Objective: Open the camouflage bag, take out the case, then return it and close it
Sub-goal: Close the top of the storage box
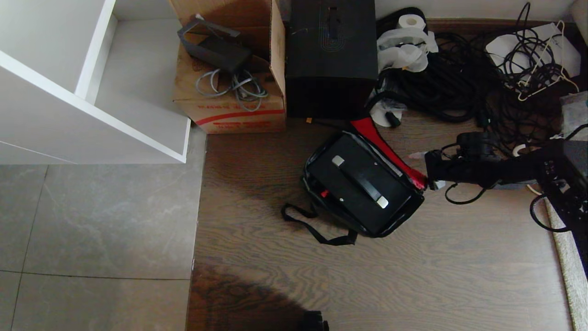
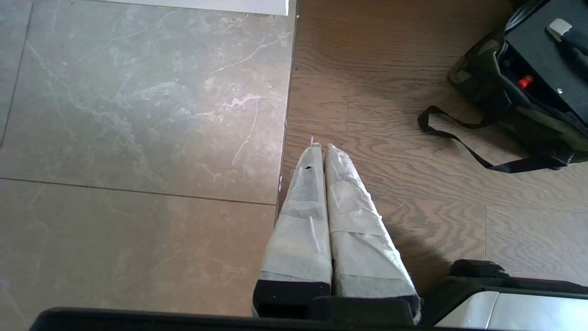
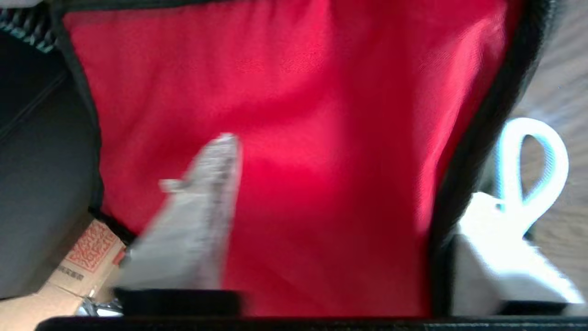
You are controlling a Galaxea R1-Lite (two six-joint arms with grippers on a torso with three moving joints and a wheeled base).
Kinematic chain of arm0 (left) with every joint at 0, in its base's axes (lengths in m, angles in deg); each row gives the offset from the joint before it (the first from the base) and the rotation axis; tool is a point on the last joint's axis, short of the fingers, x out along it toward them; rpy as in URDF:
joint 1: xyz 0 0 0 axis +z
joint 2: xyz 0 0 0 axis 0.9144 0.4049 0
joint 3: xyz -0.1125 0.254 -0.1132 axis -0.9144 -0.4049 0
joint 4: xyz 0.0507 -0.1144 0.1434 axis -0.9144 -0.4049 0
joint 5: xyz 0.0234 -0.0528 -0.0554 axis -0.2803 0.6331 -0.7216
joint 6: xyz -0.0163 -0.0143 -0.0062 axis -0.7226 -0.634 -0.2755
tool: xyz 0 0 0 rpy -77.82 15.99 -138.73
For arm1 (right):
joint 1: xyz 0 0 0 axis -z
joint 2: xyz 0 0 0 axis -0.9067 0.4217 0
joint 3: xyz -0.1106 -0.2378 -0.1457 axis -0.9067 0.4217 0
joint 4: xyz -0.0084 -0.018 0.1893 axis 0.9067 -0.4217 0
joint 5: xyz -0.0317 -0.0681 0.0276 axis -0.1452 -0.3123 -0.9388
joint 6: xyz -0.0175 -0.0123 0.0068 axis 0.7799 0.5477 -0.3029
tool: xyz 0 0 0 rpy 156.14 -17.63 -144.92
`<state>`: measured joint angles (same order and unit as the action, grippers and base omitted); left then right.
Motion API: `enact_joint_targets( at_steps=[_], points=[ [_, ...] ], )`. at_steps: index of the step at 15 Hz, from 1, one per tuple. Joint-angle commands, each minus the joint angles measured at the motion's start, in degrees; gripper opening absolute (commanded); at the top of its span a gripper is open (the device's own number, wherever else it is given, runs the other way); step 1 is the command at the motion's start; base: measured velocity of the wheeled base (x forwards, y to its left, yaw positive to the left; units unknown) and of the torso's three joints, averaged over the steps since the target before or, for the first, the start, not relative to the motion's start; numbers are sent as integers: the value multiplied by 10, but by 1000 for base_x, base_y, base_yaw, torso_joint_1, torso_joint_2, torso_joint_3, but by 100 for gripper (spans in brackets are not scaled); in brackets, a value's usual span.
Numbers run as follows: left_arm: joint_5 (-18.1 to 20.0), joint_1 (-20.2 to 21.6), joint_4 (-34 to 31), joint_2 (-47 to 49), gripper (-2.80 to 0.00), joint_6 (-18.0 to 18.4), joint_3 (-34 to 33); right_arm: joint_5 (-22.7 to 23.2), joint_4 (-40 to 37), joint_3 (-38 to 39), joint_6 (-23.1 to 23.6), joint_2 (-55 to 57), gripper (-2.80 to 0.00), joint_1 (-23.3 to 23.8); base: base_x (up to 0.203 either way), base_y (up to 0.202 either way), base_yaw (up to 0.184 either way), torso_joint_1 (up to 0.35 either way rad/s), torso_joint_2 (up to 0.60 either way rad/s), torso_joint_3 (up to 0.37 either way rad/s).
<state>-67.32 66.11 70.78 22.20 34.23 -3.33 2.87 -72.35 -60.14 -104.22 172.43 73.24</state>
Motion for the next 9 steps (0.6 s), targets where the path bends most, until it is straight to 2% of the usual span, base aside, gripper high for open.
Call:
enact_joint_targets(
  at_steps=[1, 4, 9],
  points=[
    [0, 0, 0, 0, -280, 0, -5, 2, 3, -9, -2, 9, -280, -1, 0, 0, 0, 0, 0, 0],
    [0, 0, 0, 0, -280, -1, -5, 4, 3, -21, 4, 4, -280, -1, 0, 0, 0, 0, 0, 0],
    [0, 0, 0, 0, -280, -1, -5, 7, 3, 3, 22, -29, -280, -1, 0, 0, 0, 0, 0, 0]
  ],
)
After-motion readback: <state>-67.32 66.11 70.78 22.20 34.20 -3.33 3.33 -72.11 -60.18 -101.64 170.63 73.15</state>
